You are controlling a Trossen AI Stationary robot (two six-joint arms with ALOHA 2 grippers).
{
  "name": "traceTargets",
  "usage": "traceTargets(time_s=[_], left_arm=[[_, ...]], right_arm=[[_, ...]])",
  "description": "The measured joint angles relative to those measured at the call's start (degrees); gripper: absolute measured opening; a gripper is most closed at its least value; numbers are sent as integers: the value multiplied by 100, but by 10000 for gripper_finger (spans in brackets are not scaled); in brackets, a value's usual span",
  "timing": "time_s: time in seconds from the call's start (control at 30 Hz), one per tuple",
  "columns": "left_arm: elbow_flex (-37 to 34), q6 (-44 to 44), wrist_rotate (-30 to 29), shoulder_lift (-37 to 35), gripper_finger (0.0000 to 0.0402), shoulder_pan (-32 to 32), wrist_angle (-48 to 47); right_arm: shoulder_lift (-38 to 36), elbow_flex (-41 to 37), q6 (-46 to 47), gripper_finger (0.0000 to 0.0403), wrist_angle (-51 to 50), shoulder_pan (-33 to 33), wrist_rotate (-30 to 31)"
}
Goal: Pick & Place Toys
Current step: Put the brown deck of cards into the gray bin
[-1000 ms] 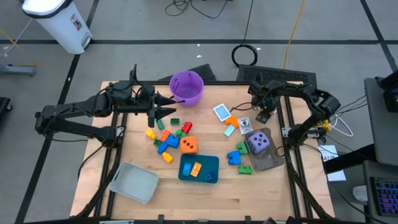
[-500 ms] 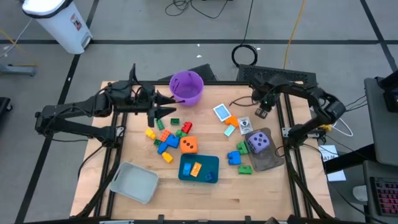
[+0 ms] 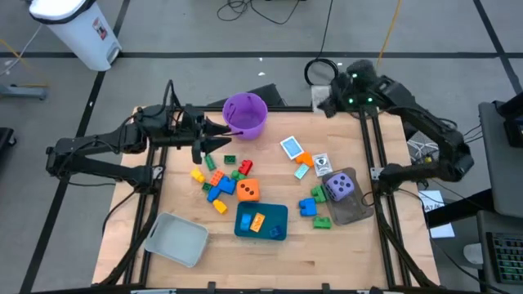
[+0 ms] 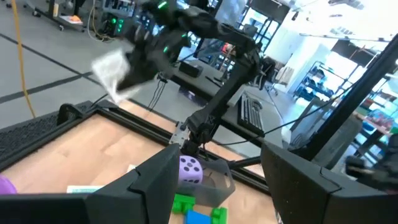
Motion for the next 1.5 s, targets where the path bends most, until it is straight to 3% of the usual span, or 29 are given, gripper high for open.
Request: traceTargets(time_s=[0.13, 0.27, 0.37, 0.5, 0.73, 1.0, 1.37, 1.5], left_arm=[[0, -179, -18, 1, 232, 0, -1], [0, -389, -99, 74, 232, 74, 49], [-2, -603, 19, 247, 232, 181, 209], [0, -644, 589, 693, 232, 272, 898], [-2, -630, 1063, 1347, 232, 370, 1917], [-2, -603, 1362, 1758, 232, 353, 2568], [-2, -426, 1313, 1779, 232, 317, 2649], [-2, -373, 1364, 1773, 212, 316, 2620]], right_arm=[[-409, -40, 980, 74, 1504, 406, -286], [-519, -49, 1289, 71, 2368, 1141, -275], [-438, -49, 1329, 63, 2769, 1816, -220], [-139, -52, 1303, 64, 3142, 2706, 332], [413, -60, 1334, 70, 3592, 3573, 521], [912, -60, 1481, 69, 4277, 3927, 663], [1181, -60, 1617, 69, 4711, 3959, 520], [1170, -60, 1616, 74, 4743, 3959, 505]])
